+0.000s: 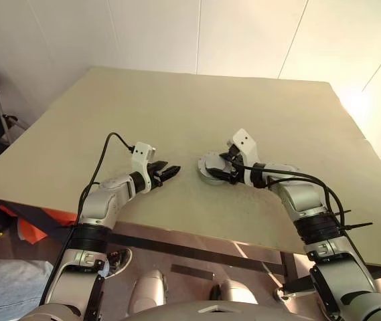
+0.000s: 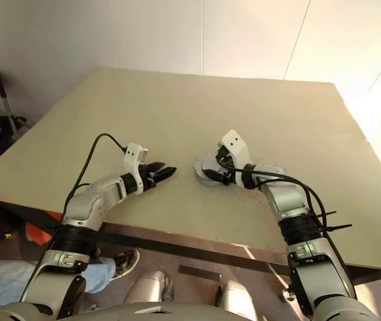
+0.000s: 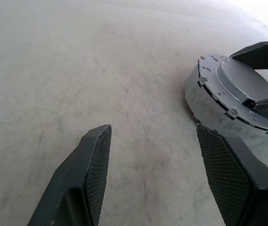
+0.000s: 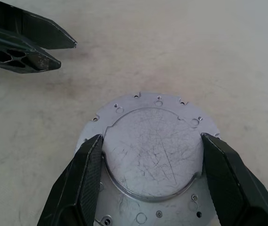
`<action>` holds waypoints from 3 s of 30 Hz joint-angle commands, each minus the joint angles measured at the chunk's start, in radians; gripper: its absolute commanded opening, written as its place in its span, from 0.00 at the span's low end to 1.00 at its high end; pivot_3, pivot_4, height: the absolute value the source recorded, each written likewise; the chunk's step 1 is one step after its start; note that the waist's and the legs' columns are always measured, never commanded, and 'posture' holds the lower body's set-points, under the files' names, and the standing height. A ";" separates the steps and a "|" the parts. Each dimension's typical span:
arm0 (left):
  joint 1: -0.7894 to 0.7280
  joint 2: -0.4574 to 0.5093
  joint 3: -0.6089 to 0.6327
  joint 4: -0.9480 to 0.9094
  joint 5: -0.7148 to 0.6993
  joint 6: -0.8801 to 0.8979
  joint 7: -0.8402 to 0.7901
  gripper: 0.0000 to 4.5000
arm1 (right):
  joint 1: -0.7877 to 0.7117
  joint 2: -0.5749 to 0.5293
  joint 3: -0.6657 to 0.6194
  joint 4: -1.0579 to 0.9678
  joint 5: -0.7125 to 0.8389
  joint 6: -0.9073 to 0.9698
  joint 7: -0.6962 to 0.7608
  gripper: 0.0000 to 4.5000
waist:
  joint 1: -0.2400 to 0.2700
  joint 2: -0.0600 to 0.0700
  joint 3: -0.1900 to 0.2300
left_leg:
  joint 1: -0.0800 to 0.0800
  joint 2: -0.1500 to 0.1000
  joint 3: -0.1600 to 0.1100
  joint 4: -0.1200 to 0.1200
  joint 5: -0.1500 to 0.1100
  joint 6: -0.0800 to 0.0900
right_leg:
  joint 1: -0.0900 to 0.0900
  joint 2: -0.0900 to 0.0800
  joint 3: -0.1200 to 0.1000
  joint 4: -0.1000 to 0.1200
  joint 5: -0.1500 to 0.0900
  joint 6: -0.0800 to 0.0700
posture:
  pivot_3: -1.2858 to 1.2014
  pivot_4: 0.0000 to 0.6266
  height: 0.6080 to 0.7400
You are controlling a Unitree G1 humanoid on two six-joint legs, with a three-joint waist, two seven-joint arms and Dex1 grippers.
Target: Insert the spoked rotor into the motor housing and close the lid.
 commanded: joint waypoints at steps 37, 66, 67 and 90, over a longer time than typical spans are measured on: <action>0.001 -0.015 0.007 -0.044 -0.027 0.015 0.008 0.67 | 0.076 -0.101 0.040 -0.028 -0.010 0.166 0.085 0.70 | 0.023 -0.005 -0.010 | 0.001 -0.002 0.000 -0.004 -0.004 0.005 | 0.007 0.000 0.000 -0.012 -0.001 0.001 | 0.52 0.00 1.00; 0.000 -0.015 -0.002 -0.044 -0.022 0.011 0.007 0.67 | 0.053 -0.148 -0.022 -0.282 0.098 0.333 0.051 0.70 | 0.041 -0.005 -0.011 | -0.001 -0.009 0.000 -0.006 -0.009 0.003 | 0.004 -0.007 0.001 -0.011 -0.006 0.011 | 0.52 0.00 1.00; -0.001 -0.015 -0.002 -0.041 -0.021 0.009 0.006 0.67 | 0.049 -0.147 -0.023 -0.285 0.101 0.338 0.049 0.70 | 0.041 -0.005 -0.011 | -0.001 -0.009 0.000 -0.006 -0.009 0.003 | 0.004 -0.007 0.001 -0.011 -0.006 0.011 | 0.52 0.00 1.00; 0.009 -0.017 -0.012 -0.037 -0.017 0.007 0.003 0.67 | 0.026 -0.140 -0.064 -0.311 0.112 0.264 0.014 0.70 | 0.022 -0.005 -0.010 | -0.003 -0.009 0.000 -0.006 -0.008 0.002 | 0.002 -0.007 0.001 -0.011 -0.006 0.011 | 0.52 0.00 1.00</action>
